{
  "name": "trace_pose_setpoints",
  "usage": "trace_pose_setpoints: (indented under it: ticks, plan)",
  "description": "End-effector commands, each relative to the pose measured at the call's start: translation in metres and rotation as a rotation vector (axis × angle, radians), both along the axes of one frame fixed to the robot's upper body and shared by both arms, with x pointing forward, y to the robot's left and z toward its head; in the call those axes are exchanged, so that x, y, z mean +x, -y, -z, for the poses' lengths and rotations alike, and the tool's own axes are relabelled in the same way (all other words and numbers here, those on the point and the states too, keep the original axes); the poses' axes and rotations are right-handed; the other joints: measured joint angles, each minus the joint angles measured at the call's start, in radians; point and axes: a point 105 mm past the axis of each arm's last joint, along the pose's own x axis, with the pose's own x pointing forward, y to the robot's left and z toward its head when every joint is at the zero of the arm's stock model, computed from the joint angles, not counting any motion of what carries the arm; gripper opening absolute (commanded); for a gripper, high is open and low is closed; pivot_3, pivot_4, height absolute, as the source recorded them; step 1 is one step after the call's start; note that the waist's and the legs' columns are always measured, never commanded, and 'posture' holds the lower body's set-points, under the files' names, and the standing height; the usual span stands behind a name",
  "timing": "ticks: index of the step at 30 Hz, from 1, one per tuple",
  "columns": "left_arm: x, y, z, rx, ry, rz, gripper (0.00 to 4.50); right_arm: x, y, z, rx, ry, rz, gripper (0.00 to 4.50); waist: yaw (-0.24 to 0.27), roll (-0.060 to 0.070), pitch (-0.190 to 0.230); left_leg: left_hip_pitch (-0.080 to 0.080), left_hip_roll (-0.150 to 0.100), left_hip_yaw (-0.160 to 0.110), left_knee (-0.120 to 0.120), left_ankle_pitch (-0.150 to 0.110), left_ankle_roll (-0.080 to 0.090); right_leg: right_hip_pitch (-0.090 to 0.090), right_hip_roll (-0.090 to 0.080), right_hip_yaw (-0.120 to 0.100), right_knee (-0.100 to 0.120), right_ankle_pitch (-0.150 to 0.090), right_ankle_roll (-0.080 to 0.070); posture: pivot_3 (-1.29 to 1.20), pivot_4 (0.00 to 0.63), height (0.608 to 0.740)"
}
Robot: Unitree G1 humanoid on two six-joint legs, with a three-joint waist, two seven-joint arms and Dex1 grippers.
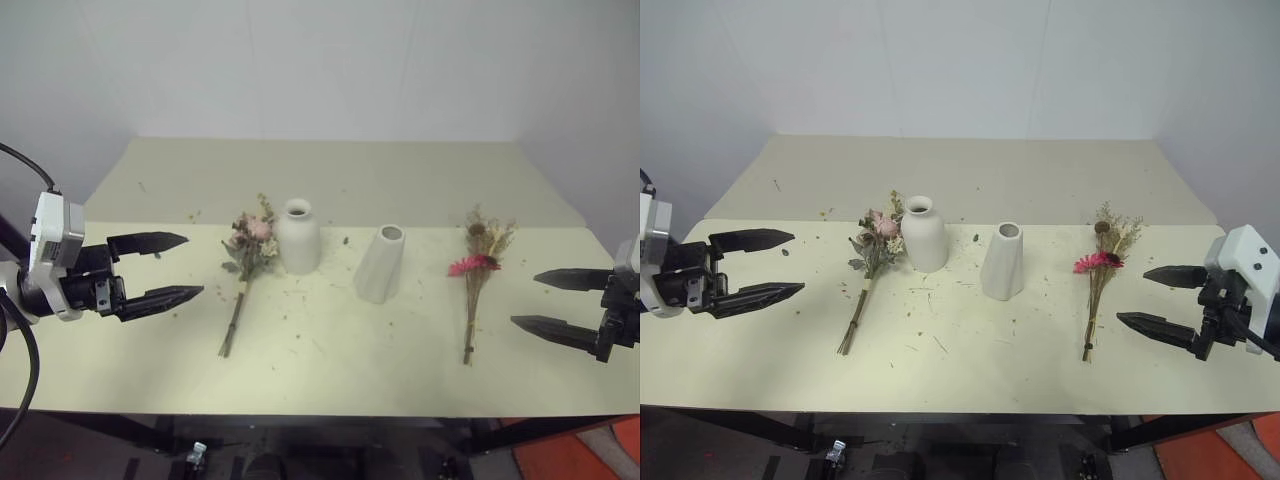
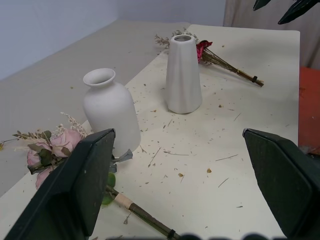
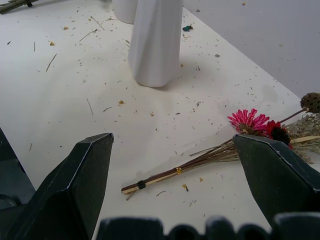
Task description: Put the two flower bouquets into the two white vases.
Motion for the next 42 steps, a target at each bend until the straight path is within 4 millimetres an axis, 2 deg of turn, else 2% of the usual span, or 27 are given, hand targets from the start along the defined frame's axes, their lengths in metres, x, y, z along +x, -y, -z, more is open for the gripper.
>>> trace_pose_setpoints:
  ticks: [1, 11, 14, 20, 24, 32, 42]
  plan:
    - [-0.002, 0.002, -0.011, 0.022, 0.055, 0.016, 4.46, -0.003, 0.002, -0.013, -0.014, 0.050, 0.013, 4.50, 0.000, 0.000, 0.000, 0.000, 0.000, 0.000, 0.000, 0.000, 0.000, 0.000, 0.000, 0.000, 0.000, 0.000, 0.000, 0.00, 0.150, 0.740]
    - [0.001, 0.008, -0.011, 0.022, 0.039, 0.042, 4.46, 0.000, 0.000, -0.011, 0.000, 0.039, 0.031, 4.50, 0.000, 0.000, 0.000, 0.000, 0.000, 0.000, 0.000, 0.000, 0.000, 0.000, 0.000, 0.000, 0.000, 0.000, 0.000, 0.00, 0.150, 0.740]
    - [0.011, 0.026, -0.014, 0.040, 0.040, 0.094, 4.46, 0.008, 0.000, -0.003, 0.006, -0.007, 0.100, 4.50, 0.005, 0.000, 0.000, 0.000, 0.000, 0.000, 0.000, 0.000, 0.000, 0.000, 0.000, 0.000, 0.000, 0.000, 0.000, 0.00, 0.150, 0.740]
    - [0.043, 0.093, -0.021, 0.140, 0.044, 0.280, 4.46, 0.037, -0.005, 0.016, 0.007, -0.110, 0.285, 4.50, 0.006, -0.001, -0.001, -0.001, -0.001, 0.000, 0.002, 0.000, 0.000, 0.001, 0.000, 0.000, 0.000, 0.001, 0.001, 0.00, 0.150, 0.740]
    - [0.054, 0.122, -0.027, 0.167, 0.047, 0.384, 4.46, 0.058, -0.008, 0.024, 0.047, -0.192, 0.409, 4.50, -0.006, -0.001, -0.001, -0.002, -0.001, -0.001, 0.002, 0.000, 0.000, -0.001, 0.000, 0.000, 0.000, 0.002, -0.002, 0.00, 0.150, 0.740]
    - [0.073, 0.139, -0.009, 0.309, 0.040, 0.474, 4.46, 0.093, -0.002, 0.055, 0.062, -0.299, 0.664, 4.50, -0.006, -0.001, -0.001, -0.003, -0.001, -0.001, 0.001, 0.000, 0.001, -0.002, 0.000, 0.000, 0.000, 0.004, -0.006, 0.00, 0.150, 0.740]
    - [0.072, 0.160, -0.006, 0.362, 0.068, 0.564, 4.46, 0.106, 0.008, 0.084, 0.037, -0.387, 0.782, 4.50, -0.001, -0.001, -0.001, -0.004, -0.002, -0.001, 0.001, 0.000, 0.001, -0.003, 0.000, 0.000, 0.000, 0.005, -0.007, 0.00, 0.150, 0.740]
